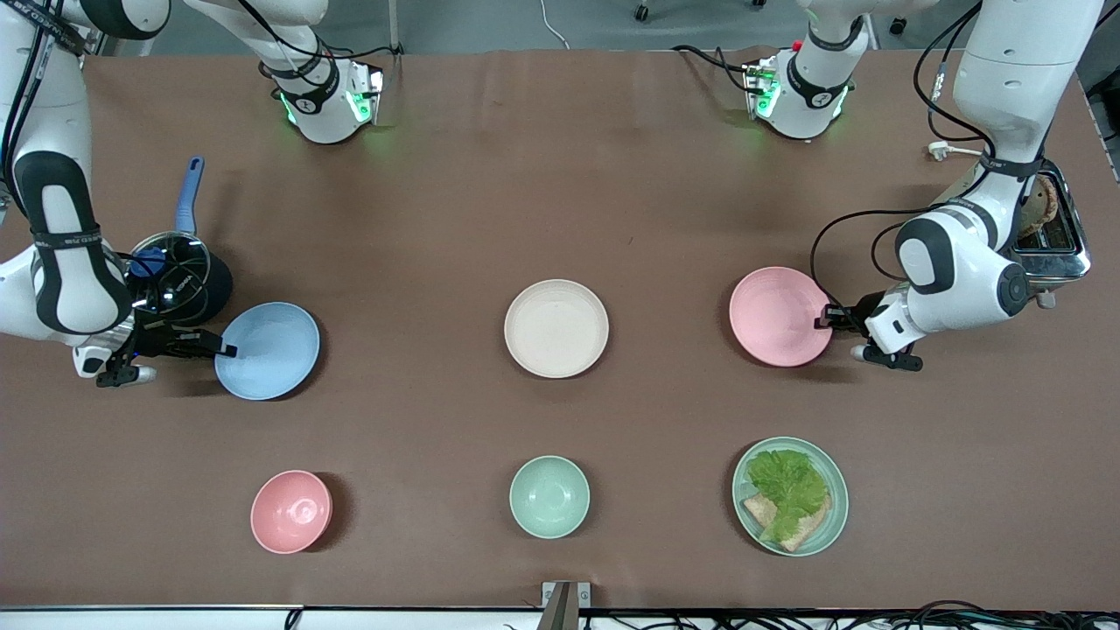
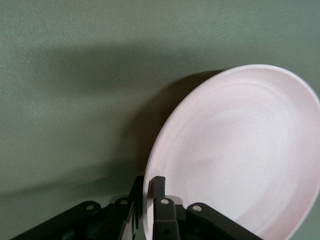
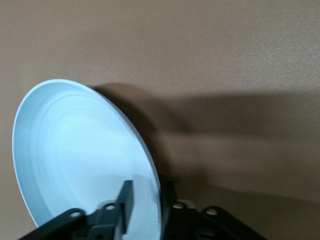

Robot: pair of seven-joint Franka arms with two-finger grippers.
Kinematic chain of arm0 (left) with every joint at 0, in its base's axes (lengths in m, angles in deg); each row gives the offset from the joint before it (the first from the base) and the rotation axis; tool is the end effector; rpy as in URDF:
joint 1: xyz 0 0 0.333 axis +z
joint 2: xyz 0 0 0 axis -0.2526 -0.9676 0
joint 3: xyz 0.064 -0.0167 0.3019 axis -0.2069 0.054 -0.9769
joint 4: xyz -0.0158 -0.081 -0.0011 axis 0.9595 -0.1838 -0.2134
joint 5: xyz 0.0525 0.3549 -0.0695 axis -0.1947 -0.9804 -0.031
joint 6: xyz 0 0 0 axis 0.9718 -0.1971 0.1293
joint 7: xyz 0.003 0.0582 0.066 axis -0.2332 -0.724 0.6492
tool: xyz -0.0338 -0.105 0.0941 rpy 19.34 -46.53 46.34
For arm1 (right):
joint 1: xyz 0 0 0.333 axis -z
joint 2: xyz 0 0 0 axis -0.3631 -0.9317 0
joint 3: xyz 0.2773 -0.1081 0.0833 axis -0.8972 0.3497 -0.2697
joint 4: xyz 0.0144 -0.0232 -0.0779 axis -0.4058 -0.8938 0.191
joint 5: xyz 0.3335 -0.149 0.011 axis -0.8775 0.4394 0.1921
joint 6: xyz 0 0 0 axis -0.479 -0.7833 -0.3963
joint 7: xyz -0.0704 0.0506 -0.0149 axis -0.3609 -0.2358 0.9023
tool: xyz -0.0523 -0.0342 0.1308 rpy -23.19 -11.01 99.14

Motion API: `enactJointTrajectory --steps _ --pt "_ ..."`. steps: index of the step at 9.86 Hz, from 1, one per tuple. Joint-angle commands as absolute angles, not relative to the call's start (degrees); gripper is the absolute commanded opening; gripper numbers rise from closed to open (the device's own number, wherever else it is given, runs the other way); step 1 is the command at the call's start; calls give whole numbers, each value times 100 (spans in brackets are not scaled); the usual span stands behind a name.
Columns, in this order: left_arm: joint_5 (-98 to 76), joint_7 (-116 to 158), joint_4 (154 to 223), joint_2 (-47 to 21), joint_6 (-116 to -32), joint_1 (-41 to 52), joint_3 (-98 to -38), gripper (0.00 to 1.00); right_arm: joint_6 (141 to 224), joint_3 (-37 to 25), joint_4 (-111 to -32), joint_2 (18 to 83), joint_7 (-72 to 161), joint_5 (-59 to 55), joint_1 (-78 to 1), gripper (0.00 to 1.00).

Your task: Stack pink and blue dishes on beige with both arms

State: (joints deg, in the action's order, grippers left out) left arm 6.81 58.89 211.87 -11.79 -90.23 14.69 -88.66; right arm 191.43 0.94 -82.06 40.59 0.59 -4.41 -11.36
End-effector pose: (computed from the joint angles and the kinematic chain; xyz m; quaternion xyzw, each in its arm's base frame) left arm 0.5193 0.0021 0.1680 0.9803 -0.0748 -0.0720 0.1679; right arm 0.5442 -0.1756 0.1552 -0.9724 -0.0003 0.0038 0.2331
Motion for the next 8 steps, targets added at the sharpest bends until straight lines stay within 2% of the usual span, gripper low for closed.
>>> enactJointTrajectory --steps 1,2,4,6,8 --pt "766 5904 21319 -885 -8916 1463 -8815 0 18972 113 -8176 4096 286 -609 -1180 1" --pt "766 5886 21318 -613 -8810 1455 -8727 0 18657 130 -7923 4131 619 -479 -1189 1" --pt "792 5572 21248 -313 -8757 1455 -8097 0 17709 139 -7151 4297 1425 361 -1198 1" --pt "853 4397 20854 -512 -8949 1455 -7123 0 17004 -53 -6482 4569 2560 962 -1285 1" --pt "801 3152 20406 -1117 -9666 1376 -6226 0 16704 -447 -6269 5008 3666 1348 -1460 1"
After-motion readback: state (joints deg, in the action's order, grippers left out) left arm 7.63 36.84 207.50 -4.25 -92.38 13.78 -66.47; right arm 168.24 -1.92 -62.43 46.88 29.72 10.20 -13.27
